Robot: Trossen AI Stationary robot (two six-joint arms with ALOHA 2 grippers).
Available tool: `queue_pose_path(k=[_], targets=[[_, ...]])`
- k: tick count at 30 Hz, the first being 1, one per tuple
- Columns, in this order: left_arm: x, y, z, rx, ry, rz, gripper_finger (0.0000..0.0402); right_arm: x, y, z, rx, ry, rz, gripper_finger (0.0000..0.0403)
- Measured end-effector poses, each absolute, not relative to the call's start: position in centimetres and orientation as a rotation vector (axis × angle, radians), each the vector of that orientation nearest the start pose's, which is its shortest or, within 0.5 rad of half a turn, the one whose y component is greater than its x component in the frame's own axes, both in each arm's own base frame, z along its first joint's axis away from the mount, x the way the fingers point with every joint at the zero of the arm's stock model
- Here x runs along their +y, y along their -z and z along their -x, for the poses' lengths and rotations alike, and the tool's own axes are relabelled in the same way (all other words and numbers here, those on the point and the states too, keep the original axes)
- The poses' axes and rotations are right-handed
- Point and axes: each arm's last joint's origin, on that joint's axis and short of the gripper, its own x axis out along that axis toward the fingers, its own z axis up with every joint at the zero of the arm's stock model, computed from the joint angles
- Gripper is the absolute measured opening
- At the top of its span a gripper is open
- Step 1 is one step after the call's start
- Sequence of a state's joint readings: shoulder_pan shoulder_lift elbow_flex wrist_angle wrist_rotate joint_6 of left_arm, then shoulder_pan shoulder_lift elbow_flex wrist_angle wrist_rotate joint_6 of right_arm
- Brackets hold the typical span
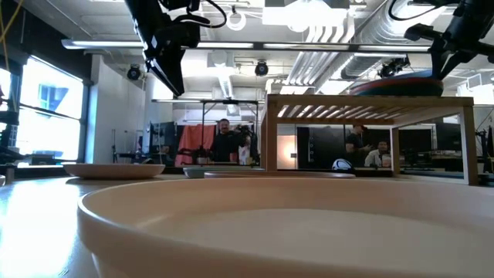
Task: Place and stack plates onto a shelf
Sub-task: Stack the blue plate on top of the orange plate on the shelf
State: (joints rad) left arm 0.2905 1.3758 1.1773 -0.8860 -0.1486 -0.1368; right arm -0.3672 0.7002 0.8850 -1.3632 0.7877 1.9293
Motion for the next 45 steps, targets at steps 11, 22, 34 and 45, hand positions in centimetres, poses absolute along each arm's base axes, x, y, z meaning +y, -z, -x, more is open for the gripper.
queue_pose_path(k=[11,22,34,45], targets=[[8.0,-28.8,-25.4,1.062,-0.469,0.198,0.0099,-4.9,-29.7,-6.9,-0.195,1.714,-1.243,0.0042],[8.0,-28.8,-25.4,1.062,-0.469,0.198,0.0099,-4.9,-30.0,-7.3,-0.142,1.625,-1.249,0.0084],[8.0,-28.8,-25.4,1.062,-0.469,0.199,0.0099,-5.0,-30.1,-7.8,-0.112,1.559,-1.280,0.0085],[8.0,-28.8,-25.4,1.059,-0.474,0.207,0.0099,-4.9,-30.2,-8.0,-0.069,1.518,-1.313,0.0085]])
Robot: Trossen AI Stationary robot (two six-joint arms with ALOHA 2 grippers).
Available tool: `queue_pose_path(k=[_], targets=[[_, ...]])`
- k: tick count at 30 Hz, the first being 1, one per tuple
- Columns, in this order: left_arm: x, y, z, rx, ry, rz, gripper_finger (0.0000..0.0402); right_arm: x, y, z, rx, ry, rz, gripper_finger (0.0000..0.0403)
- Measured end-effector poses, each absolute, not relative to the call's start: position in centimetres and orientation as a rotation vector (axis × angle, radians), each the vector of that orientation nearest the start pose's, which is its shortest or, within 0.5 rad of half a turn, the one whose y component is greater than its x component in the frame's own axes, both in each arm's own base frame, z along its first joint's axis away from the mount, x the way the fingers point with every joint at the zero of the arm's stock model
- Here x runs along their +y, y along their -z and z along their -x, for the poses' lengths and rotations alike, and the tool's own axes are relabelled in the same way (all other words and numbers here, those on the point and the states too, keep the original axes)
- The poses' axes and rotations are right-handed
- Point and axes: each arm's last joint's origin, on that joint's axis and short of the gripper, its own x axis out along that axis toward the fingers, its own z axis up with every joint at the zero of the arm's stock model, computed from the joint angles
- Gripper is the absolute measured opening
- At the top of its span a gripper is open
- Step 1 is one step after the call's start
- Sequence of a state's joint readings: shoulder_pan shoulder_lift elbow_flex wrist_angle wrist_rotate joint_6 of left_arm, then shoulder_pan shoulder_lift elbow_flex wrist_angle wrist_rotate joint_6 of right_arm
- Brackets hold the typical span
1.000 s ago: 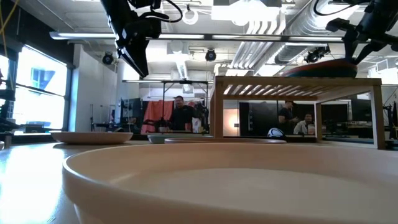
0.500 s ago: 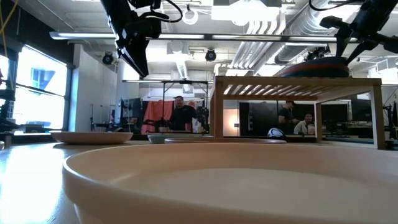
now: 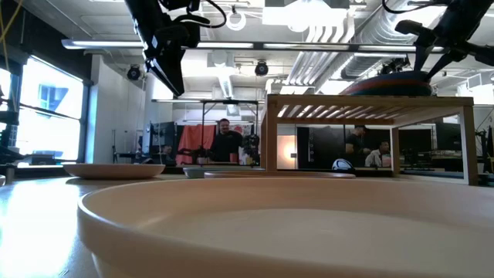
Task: Place and stack plates onto a shelf
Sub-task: Stack the blue plate on top of the orange plate on the shelf, then stack the light pink plate on the top of the blue plate on the shelf
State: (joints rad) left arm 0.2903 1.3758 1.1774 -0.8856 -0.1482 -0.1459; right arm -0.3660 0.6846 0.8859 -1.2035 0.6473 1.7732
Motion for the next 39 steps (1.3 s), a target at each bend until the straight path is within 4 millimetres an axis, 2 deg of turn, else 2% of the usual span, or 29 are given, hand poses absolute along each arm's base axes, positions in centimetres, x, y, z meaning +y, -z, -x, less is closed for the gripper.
queue_pose_path(k=[10,29,33,39], targets=[[8.0,-28.8,-25.4,1.060,-0.474,0.206,0.0099,-4.5,-32.7,-7.0,-0.033,1.490,-1.267,0.0085],[8.0,-28.8,-25.3,1.064,-0.474,0.206,0.0099,-4.4,-32.7,-7.1,0.078,1.453,-1.248,0.0085],[7.9,-28.6,-24.9,1.113,-0.473,0.208,0.0099,-4.6,-33.2,-8.0,0.110,1.321,-1.211,0.0085],[7.6,-27.6,-24.0,1.220,-0.462,0.233,0.0099,-4.9,-34.9,-10.1,0.141,0.976,-1.109,0.0085]])
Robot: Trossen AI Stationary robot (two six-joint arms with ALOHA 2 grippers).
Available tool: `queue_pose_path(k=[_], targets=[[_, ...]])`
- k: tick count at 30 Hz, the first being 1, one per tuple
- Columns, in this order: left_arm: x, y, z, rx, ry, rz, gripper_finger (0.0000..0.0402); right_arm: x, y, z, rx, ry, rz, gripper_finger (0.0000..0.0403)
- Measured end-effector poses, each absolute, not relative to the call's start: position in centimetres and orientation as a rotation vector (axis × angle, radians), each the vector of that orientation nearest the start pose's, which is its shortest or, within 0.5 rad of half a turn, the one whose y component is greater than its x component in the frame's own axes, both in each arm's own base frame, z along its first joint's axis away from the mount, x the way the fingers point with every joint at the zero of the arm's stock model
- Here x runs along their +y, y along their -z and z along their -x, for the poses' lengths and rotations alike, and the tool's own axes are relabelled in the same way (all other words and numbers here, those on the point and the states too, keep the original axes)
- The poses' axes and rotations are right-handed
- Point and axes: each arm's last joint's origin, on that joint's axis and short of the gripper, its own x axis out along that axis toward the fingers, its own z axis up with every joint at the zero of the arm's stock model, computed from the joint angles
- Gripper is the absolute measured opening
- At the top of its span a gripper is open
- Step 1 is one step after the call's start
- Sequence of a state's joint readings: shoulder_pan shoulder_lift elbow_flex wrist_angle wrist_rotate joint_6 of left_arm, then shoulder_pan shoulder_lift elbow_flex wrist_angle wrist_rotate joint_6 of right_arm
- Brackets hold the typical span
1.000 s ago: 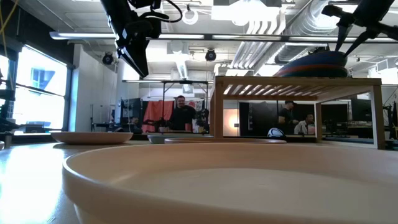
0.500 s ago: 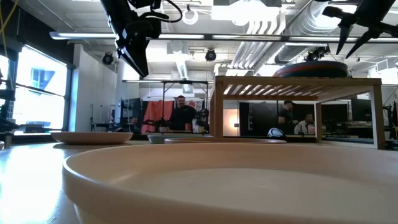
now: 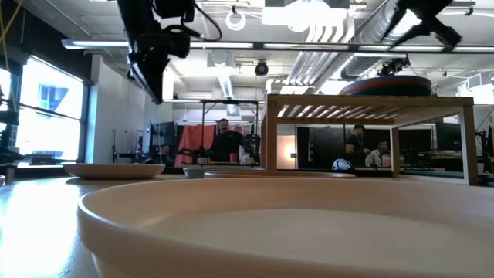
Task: Place and stack plates onto a shelf
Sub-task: Stack the light pink plate on the top of the blue plate on the shelf
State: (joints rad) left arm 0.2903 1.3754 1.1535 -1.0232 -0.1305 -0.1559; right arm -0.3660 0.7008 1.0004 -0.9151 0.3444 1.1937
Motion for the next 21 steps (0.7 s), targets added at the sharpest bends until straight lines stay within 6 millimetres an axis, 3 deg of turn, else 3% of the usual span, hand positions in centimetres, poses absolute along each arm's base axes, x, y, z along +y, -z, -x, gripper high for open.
queue_pose_path(k=[11,21], targets=[[5.6,-23.1,-22.3,1.406,-0.431,0.481,0.0099,-4.7,-36.6,-15.0,0.203,0.445,-0.857,0.0085],[2.4,-22.7,-22.7,1.441,-0.331,0.548,0.0099,-3.0,-36.0,-19.0,0.343,0.072,-0.799,0.0085]])
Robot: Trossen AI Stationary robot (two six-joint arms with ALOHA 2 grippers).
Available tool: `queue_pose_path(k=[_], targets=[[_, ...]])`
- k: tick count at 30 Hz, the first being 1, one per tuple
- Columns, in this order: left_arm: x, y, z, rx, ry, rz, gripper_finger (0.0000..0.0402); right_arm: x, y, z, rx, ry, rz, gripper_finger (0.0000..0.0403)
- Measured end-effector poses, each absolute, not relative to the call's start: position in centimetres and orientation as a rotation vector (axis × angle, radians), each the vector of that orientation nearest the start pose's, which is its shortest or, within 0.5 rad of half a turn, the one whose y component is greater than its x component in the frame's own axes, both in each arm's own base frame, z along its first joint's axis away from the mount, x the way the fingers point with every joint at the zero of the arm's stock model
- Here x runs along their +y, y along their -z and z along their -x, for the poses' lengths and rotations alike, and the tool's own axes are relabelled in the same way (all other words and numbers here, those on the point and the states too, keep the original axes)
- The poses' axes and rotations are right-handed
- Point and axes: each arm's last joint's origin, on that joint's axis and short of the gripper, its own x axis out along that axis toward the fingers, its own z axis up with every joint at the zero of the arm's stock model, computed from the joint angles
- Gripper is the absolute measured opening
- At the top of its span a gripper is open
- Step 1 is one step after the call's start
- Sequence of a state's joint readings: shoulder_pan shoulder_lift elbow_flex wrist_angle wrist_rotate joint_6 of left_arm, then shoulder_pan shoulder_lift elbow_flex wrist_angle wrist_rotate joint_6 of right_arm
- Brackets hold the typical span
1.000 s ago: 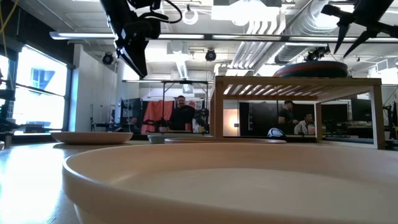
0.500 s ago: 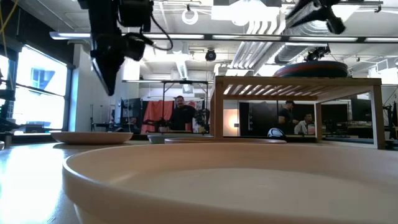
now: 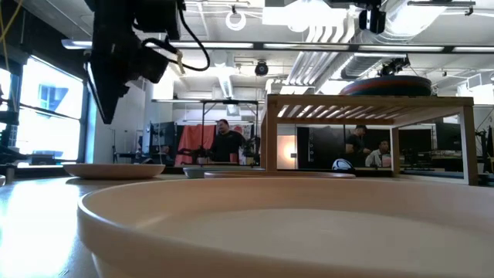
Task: Place and stack plates onto a shelf
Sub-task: Stack the light pink plate on the top of the blue plate on the shelf
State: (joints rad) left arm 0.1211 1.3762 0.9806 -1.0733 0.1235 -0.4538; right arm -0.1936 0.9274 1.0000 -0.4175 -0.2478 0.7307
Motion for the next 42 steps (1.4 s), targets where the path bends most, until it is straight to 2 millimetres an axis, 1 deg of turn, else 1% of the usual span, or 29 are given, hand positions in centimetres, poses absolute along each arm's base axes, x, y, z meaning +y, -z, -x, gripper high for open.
queue_pose_path(k=[4,9,12,16,21,25,29,34,38,42], targets=[[0.3,-22.8,-22.8,1.462,-0.261,0.511,0.0099,-2.3,-35.1,-20.3,0.422,0.012,-0.805,0.0085],[-1.7,-22.8,-22.7,1.476,-0.257,0.515,0.0099,-1.8,-33.9,-21.8,0.494,0.003,-0.808,0.0085],[-2.7,-22.7,-22.7,1.473,-0.292,0.517,0.0099,-1.5,-33.3,-22.6,0.532,-0.008,-0.805,0.0085],[-3.3,-22.7,-22.6,1.425,-0.424,0.485,0.0099,-0.8,-32.5,-23.4,0.583,-0.028,-0.803,0.0085],[-2.5,-22.8,-22.7,1.325,-0.635,0.498,0.0099,0.6,-31.6,-24.3,0.659,-0.108,-0.802,0.0085],[-1.4,-22.8,-22.8,1.268,-0.737,0.466,0.0099,1.9,-31.1,-24.7,0.702,-0.147,-0.788,0.0085],[-0.1,-22.8,-22.8,1.271,-0.761,0.460,0.0099,3.0,-30.9,-24.8,0.730,-0.184,-0.769,0.0085],[1.8,-22.8,-22.7,1.272,-0.803,0.459,0.0099,4.0,-30.8,-24.6,0.731,-0.201,-0.697,0.0085],[2.8,-22.8,-22.6,1.268,-0.840,0.478,0.0099,4.4,-30.8,-24.6,0.727,-0.189,-0.677,0.0085],[3.4,-22.0,-23.0,1.306,-0.858,0.417,0.0099,4.6,-30.8,-24.5,0.725,-0.183,-0.671,0.0085]])
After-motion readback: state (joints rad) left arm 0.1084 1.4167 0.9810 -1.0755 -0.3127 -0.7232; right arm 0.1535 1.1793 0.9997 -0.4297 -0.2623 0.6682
